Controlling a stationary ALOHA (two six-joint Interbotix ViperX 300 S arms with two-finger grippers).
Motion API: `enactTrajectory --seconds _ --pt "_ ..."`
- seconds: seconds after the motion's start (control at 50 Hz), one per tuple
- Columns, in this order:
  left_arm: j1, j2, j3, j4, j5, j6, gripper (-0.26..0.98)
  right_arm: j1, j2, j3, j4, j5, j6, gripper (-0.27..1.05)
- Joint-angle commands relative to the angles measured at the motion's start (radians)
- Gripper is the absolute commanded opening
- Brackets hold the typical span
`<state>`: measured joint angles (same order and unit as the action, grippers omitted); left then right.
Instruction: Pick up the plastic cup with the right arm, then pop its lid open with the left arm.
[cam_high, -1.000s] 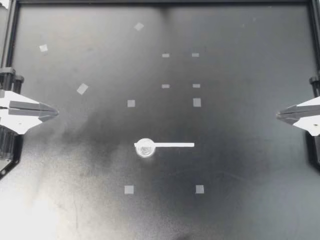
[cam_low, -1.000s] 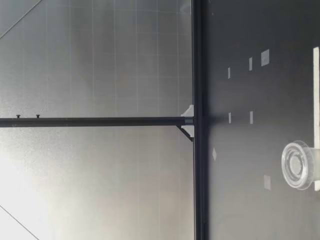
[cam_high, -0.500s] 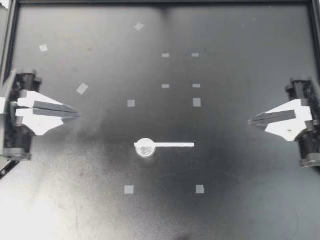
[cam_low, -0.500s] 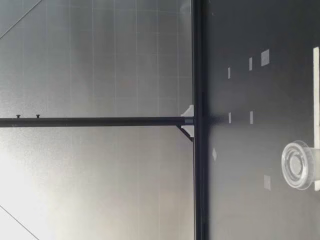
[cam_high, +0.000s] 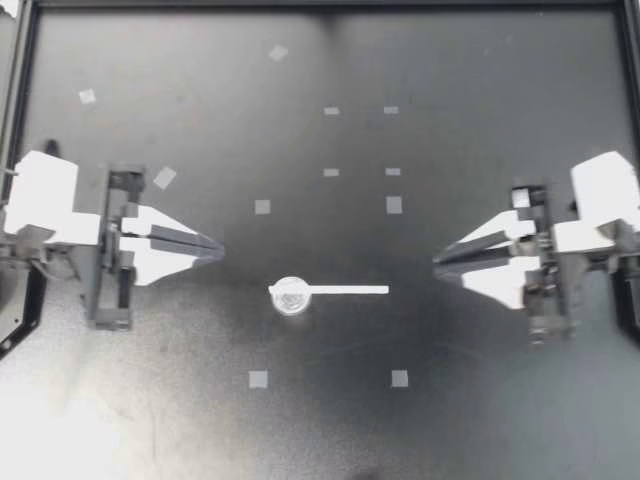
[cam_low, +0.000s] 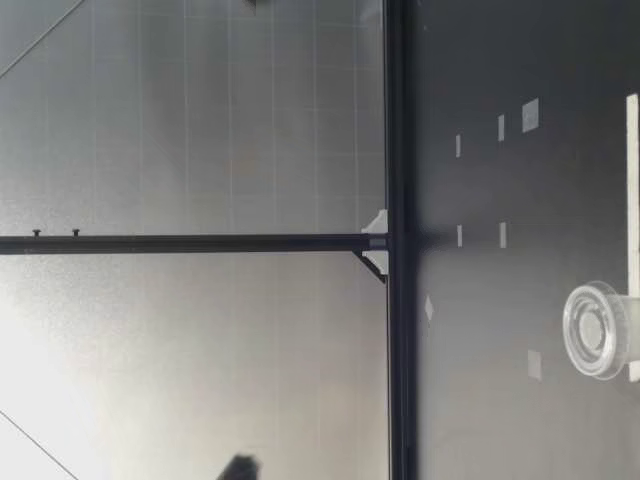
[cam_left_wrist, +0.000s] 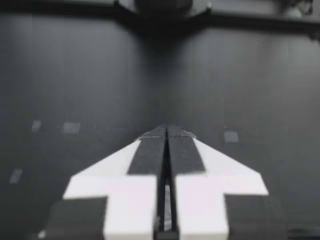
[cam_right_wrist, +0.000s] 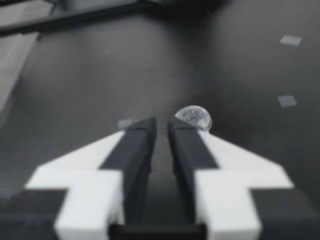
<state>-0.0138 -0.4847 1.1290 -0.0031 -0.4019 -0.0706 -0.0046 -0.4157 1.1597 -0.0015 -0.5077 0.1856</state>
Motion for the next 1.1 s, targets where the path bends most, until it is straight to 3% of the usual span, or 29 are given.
enactTrajectory --seconds 0.0,0.24,0.4,0.82,1.08 --pt "0.0 0.025 -0.034 0.0 -0.012 0.003 0.04 -0.002 0.08 -0.055 -0.002 -0.032 0.002 0.43" --pt "-0.002 0.086 -0.02 0.0 -0.012 -0.009 0.17 -0.002 0.371 -0.186 -0.015 -0.08 0.003 0.6" --pt "-0.002 0.16 -0.006 -0.002 -0.048 -0.037 0.25 -0.002 0.515 -0.264 -0.015 -0.089 0.003 0.61" --pt "-0.002 0.359 -0.084 -0.002 -0.08 -0.029 0.43 0.006 0.607 -0.313 -0.015 -0.092 0.008 0.62" --pt "-0.002 0.434 -0.121 0.0 -0.08 -0.014 0.43 0.011 0.657 -0.337 -0.014 -0.092 0.006 0.62"
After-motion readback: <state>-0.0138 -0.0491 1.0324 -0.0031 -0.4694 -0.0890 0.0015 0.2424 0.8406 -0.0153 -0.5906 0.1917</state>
